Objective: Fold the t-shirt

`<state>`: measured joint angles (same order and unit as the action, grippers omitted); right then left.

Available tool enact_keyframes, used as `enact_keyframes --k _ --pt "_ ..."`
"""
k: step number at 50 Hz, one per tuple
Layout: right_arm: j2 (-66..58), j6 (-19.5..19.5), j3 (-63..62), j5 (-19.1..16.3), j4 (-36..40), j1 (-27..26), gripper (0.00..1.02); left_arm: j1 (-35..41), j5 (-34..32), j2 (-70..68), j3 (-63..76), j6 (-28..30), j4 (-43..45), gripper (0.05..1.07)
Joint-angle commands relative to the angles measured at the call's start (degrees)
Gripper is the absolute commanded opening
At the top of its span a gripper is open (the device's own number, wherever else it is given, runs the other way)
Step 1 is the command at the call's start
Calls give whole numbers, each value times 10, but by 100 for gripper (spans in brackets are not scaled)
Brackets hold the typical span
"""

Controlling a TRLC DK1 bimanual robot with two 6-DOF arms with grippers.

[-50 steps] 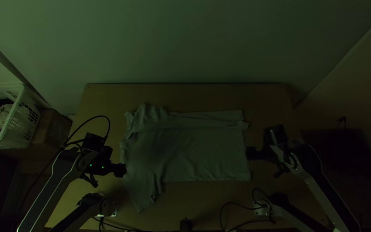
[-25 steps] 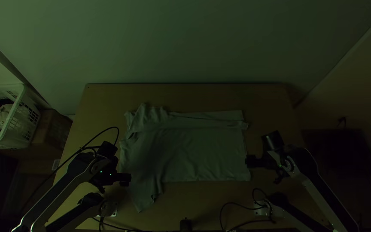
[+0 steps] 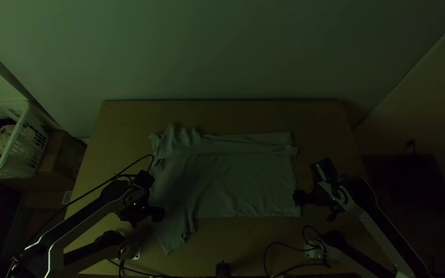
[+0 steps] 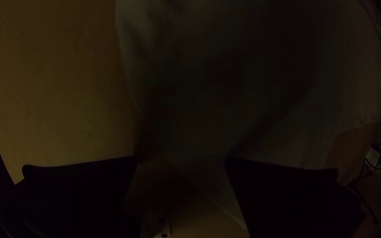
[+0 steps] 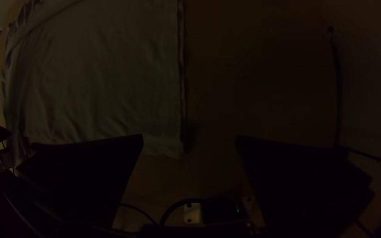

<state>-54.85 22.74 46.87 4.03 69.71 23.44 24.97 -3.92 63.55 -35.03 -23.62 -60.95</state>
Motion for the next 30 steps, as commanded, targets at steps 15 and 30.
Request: enact_keyframes --k 15,30 --pt "-53 10 -64 -43 25 -8 89 46 32 23 5 -19 43 8" --pt "-124 -7 -62 -55 25 -9 89 5 30 6 -43 10 29 8"
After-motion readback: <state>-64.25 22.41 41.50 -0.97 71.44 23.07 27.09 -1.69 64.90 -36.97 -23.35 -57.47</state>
